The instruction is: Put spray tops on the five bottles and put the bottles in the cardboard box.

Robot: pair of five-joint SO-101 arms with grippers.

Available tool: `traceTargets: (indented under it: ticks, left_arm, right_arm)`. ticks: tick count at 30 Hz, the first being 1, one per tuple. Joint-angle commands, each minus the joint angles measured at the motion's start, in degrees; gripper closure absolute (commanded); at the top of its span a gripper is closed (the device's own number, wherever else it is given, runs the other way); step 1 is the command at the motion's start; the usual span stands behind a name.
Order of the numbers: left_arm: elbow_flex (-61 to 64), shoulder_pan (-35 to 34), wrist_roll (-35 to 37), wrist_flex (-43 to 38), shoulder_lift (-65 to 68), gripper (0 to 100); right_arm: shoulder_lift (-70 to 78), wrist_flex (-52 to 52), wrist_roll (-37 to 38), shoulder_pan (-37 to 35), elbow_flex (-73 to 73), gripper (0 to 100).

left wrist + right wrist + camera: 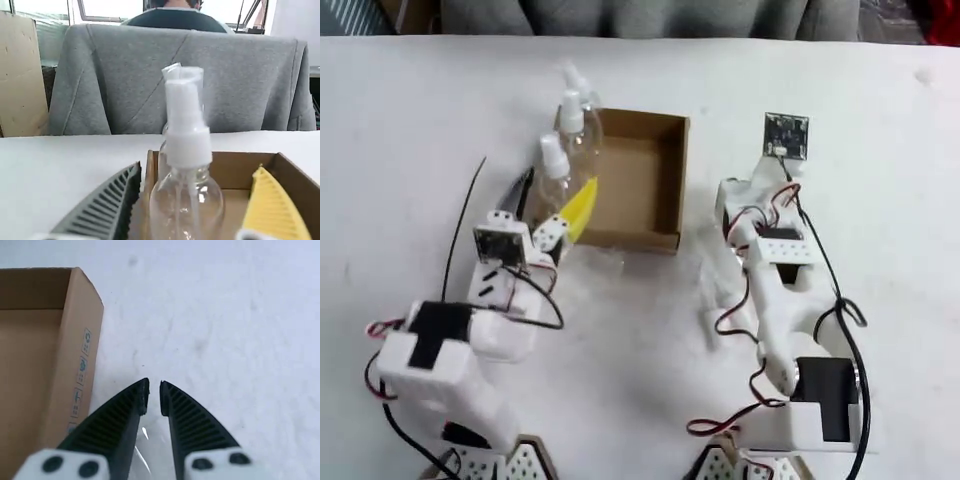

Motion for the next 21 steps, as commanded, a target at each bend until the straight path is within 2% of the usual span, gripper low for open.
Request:
traceTargets:
  ticks: [1,10,21]
  left_arm:
    - [4.5,-0.9,0.8,0.2,-8.7,69]
    - [15.8,-1.8,0.8,-0.3,-14.9,69]
    - [19.2,-10.5,1.2,2.3,-17.4,69]
  right_arm:
    - [-0.2,0.1,0.8,-1.0,-3.1,98.2]
    - [-0.2,0.1,0.8,-1.1,-3.1,98.1]
    - [-0.2,0.1,0.8,-1.1,-3.0,98.1]
